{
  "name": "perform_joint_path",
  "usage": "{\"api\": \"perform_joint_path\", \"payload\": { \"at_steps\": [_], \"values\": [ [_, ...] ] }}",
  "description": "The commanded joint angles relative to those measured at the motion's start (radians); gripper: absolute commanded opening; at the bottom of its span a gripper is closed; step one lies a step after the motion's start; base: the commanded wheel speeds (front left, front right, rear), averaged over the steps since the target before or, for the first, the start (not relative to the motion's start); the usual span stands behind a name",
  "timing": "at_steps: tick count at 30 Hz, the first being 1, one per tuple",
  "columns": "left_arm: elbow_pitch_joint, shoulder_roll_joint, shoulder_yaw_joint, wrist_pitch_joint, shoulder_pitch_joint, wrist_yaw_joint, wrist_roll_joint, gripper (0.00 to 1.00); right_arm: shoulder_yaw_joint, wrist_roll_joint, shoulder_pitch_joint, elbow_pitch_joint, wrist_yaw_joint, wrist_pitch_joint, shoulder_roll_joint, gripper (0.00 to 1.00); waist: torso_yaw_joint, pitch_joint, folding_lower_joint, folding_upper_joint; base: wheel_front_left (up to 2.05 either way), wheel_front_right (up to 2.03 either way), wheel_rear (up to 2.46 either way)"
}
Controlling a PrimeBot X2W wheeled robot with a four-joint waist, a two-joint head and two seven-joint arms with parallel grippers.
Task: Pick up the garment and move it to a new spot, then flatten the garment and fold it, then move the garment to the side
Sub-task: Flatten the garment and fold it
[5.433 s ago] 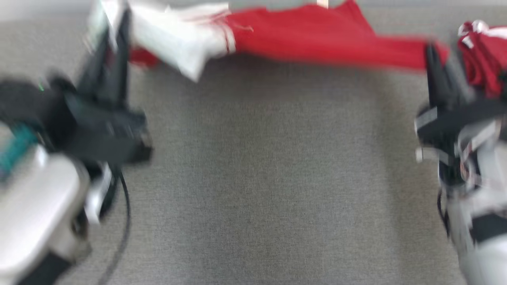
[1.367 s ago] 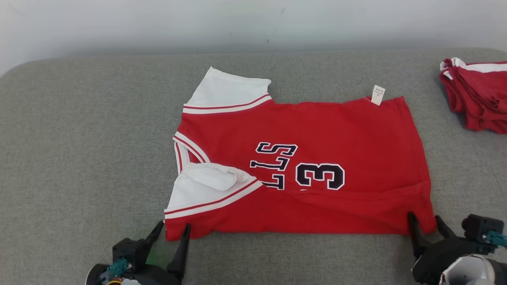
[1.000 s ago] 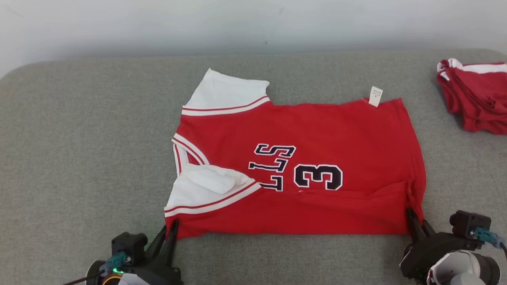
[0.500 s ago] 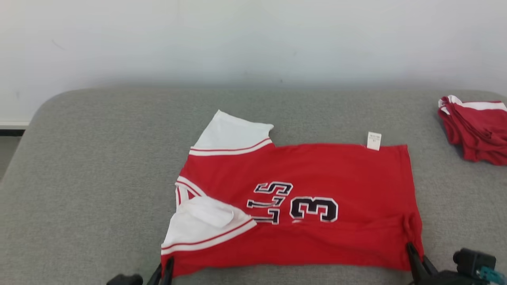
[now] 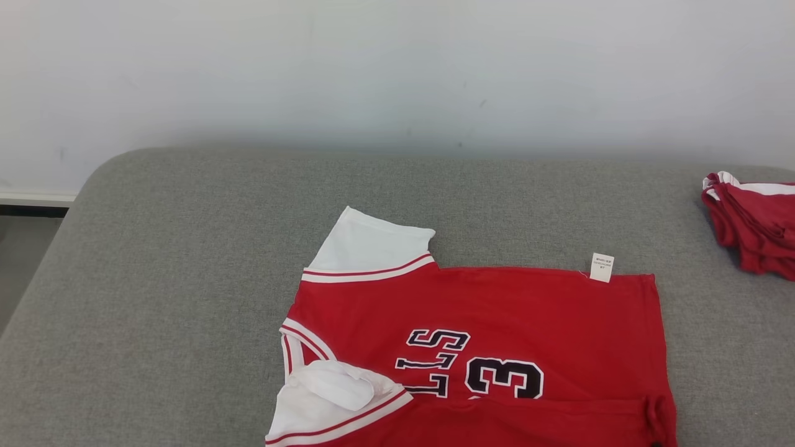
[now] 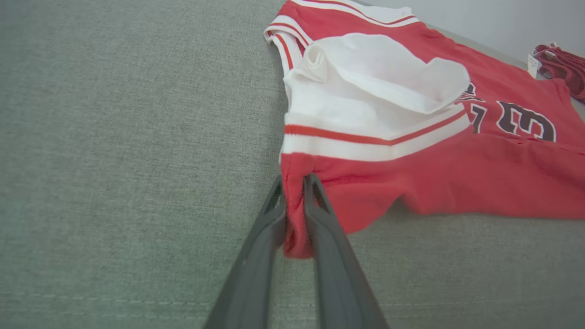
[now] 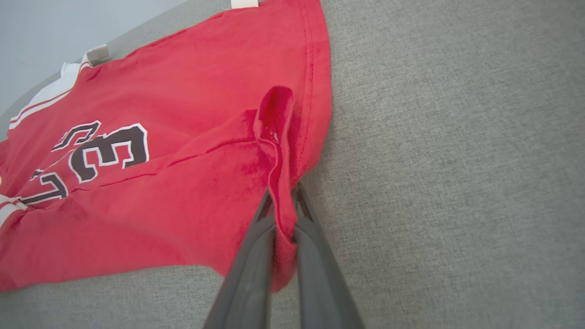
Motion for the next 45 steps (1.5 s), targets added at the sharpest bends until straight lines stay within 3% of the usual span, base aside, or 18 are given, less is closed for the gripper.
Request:
{"api": "perform_joint_path", "payload": {
  "at_steps": [1,7,16,24,45],
  "values": [
    [-0.002,-0.003,-0.006,0.0,0.006,0.002,0.01,1.0,-0.007,-0.02,0.011,-0.018,0.0,0.002,0.008,1.0,0.002,-0.003,0.0001,0.0,0.0,0.0,0.0],
    [-0.043,0.003,0.02,-0.002,-0.015,0.015,0.031,1.0,-0.006,-0.055,-0.001,-0.063,0.0,-0.032,0.012,1.0,0.0,-0.009,0.0001,0.0,0.0,0.0,0.0],
    [-0.272,-0.006,0.198,-0.003,0.002,0.05,0.144,1.0,0.029,-0.096,-0.082,-0.149,0.0,-0.164,0.021,1.0,-0.025,-0.02,0.0001,0.0,0.0,0.0,0.0],
    [-0.348,-0.016,0.292,-0.003,-0.003,0.044,0.22,1.0,0.064,-0.148,-0.127,-0.153,0.0,-0.28,0.021,1.0,-0.037,-0.028,0.0001,0.0,0.0,0.0,0.0],
    [-0.394,0.008,0.323,-0.003,0.097,0.017,0.291,1.0,0.08,-0.207,-0.058,-0.199,0.0,-0.338,0.042,1.0,-0.059,-0.033,0.0001,0.0,0.0,0.0,0.0]
  ]
}}
